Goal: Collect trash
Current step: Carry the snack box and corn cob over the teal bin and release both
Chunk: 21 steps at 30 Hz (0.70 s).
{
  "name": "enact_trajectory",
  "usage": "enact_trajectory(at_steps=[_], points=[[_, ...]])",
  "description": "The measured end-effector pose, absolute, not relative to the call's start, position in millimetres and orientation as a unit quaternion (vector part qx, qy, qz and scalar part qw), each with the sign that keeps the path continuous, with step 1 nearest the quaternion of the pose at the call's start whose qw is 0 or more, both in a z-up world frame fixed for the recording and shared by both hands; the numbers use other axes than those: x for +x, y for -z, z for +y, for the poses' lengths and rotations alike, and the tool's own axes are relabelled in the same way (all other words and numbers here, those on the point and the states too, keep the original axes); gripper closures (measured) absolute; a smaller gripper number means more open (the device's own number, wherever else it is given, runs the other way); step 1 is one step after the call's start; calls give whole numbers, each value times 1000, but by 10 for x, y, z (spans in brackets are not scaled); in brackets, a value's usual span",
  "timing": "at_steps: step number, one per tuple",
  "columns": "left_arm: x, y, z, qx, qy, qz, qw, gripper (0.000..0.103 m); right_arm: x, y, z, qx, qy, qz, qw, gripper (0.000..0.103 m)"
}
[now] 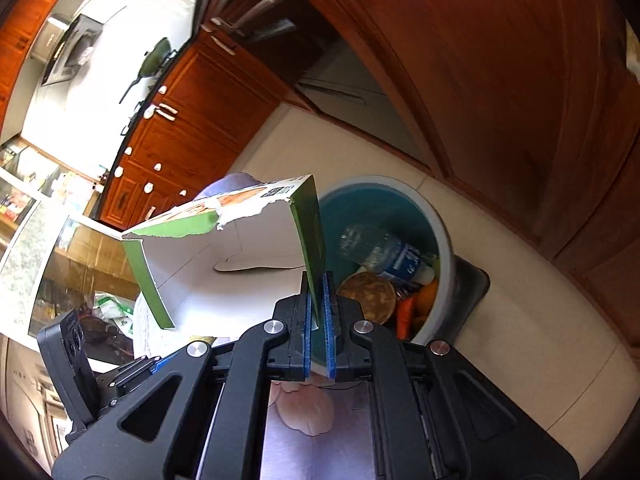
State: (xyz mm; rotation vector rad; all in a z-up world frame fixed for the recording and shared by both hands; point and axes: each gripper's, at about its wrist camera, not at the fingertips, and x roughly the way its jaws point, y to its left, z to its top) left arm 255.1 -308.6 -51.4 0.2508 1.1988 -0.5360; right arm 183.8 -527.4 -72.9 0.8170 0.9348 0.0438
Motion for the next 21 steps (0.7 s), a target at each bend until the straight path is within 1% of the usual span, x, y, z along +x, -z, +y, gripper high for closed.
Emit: enact_trajectory(at_steps=[7,9,10,11,15,16,17,18,19,20,21], points=[[2611,797,-3311,124,267,575,763,77,1851,916,-5326,386,-6,458,801,97],[2620,845,-3340,124,268,578,760,73,1853,957,-5327,387,-2,463,798,97],[2632,853,-3342,124,268,578,761,63,1858,971,-5322,386,-1,465,797,97],[2635,858,-3346,124,268,575,763,57,1861,983,-5312,386,0,467,795,97],[2635,857,-3292,120,267,574,765,54,1886,1022,-5267,383,0,476,792,97],[2632,853,-3277,120,266,573,766,51,1889,1035,-5254,382,0,479,790,97],[2622,853,-3273,120,264,572,768,44,1895,1049,-5248,381,1,482,789,97],[2610,840,-3239,119,262,570,769,40,1897,1065,-5238,381,1,485,787,97],[2607,834,-3218,119,260,569,771,32,1907,1066,-5230,380,1,487,786,96],[2599,826,-3208,119,258,566,774,26,1899,1075,-5216,379,1,489,786,94],[2597,822,-3198,121,255,564,776,22,1906,1082,-5202,379,0,491,784,91]])
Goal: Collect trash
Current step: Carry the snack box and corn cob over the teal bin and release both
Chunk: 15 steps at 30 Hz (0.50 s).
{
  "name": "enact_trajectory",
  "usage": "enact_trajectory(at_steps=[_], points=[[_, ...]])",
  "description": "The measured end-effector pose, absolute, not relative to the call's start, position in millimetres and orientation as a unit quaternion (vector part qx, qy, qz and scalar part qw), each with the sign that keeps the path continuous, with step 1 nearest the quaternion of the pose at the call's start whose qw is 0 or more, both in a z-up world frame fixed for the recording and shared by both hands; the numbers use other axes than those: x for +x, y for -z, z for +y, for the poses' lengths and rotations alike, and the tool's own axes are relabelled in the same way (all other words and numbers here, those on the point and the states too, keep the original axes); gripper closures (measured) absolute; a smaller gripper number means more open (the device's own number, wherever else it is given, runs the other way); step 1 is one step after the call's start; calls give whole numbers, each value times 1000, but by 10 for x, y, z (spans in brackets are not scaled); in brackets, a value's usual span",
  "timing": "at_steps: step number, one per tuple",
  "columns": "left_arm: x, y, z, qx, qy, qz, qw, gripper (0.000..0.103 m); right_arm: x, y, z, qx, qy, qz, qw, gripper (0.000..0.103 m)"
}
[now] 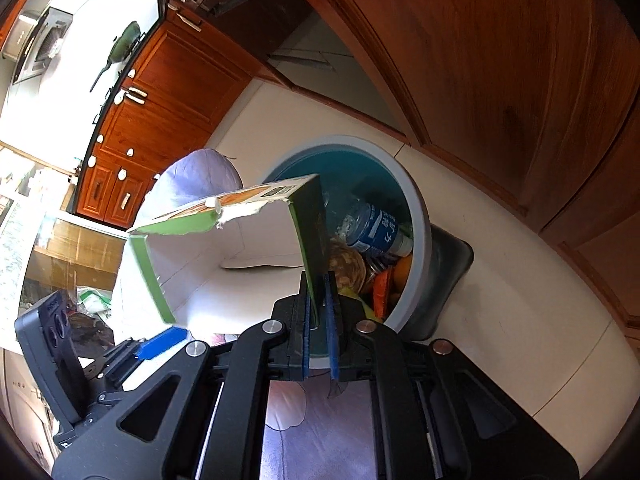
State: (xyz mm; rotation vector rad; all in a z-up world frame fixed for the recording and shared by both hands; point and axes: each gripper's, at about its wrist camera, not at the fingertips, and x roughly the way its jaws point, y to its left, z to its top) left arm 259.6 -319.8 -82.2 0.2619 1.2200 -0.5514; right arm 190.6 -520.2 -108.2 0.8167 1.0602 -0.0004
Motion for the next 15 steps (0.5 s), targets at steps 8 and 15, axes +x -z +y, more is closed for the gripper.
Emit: enact_trajectory(at_steps=[8,15], points=[[2558,763,-3112,119,248,560,782,10,1939,1047,-5116,371,3,492,787,45],[2553,764,-3065,115,245,558,785,9,1948,1061,-5106,375,14,500,781,26]])
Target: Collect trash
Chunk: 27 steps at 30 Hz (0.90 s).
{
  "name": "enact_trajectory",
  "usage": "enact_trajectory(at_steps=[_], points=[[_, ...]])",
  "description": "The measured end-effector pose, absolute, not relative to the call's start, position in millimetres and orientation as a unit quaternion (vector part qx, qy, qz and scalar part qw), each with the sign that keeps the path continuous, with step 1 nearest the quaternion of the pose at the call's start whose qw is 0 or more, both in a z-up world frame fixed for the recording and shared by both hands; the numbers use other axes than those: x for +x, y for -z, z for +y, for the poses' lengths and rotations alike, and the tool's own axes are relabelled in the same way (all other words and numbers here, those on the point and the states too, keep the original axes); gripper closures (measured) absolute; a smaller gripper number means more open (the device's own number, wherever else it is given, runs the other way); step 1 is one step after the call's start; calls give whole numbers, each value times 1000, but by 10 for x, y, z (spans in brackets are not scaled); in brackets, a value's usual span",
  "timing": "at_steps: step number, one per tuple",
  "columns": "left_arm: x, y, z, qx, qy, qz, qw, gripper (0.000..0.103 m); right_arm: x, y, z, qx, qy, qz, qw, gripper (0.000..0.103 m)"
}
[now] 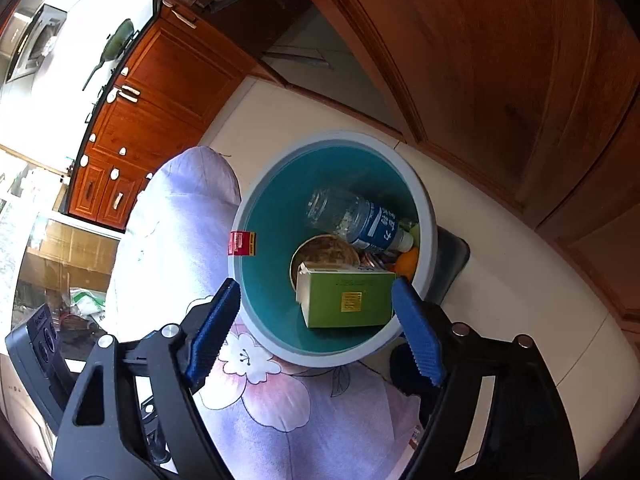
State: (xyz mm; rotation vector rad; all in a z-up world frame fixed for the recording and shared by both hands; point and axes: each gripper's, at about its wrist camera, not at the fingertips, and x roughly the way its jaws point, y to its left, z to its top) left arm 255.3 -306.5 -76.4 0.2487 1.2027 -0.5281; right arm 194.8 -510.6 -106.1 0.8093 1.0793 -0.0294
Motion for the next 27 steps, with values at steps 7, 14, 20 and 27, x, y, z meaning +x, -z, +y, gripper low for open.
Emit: enact_trajectory(at_steps=[7,14,20,27], points=[[2487,670,-2992,109,243,550,791,8,1945,983,-5020,367,18,506,781,21],[2336,476,-2886,100,237,533,806,5,1790,808,-4941,354,18,497,792,17],[2080,219,-2767,95,233,499,829,4,1584,568,-4813,341,8,484,806,7],[1755,-46,-2650,94,234,465,849,4,1331,294,-4621,302,1,479,825,7]])
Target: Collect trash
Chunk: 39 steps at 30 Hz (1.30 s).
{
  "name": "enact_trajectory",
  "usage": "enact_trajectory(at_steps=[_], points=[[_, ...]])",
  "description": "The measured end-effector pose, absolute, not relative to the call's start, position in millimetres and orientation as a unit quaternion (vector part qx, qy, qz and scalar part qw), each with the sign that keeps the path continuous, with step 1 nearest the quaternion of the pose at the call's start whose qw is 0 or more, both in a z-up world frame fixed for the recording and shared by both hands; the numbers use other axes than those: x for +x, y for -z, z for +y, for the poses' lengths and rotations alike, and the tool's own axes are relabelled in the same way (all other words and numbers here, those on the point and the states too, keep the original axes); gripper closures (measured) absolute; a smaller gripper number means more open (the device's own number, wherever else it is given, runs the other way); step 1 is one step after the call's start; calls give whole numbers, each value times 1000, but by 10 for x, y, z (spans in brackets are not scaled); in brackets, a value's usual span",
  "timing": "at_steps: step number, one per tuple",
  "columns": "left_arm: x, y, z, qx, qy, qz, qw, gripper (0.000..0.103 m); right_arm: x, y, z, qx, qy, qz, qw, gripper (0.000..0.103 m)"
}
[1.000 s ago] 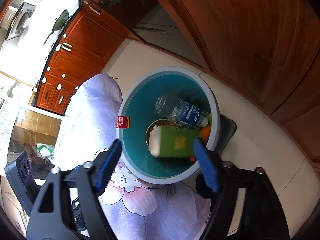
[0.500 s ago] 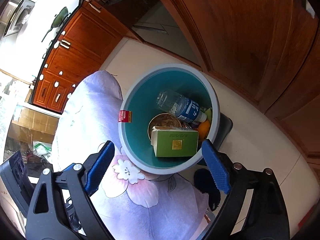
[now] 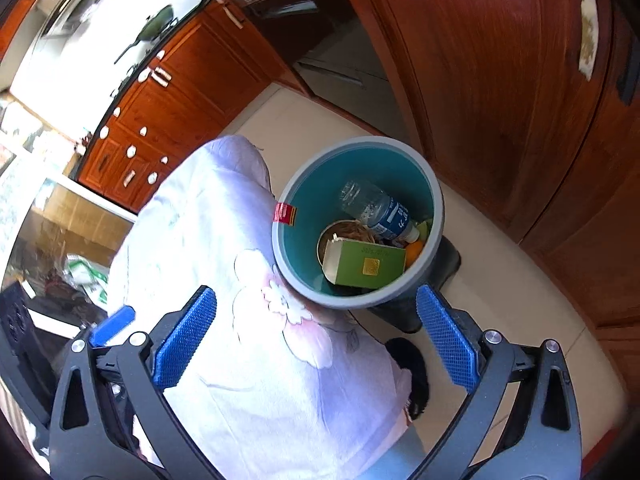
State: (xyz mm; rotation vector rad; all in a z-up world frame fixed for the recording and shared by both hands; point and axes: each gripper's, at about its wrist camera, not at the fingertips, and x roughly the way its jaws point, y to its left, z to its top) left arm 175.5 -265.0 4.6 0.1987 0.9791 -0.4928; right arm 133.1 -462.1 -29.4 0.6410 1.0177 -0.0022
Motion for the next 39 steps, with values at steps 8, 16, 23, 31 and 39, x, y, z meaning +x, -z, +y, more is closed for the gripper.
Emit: enact_trajectory(at_steps=[8,16,23,31,39], points=[[1449,-200,-2554,111,220,443,862,4,1066,111,-4507,248,24,485,838,7],[1211,-256,-2411,111,199,442,868,4,830,52,-4364,180,69,501,844,7],[1095,-129,-2231,92,164,469,863,4,629,17,-4269,151,73,501,849,7],[1000,9,-2099,83,147,485,858,4,472,2,-4270,152,80,490,854,7],[1004,71,-2074,84,143,489,856,4,521,80,-4245,152,77,501,848,7]])
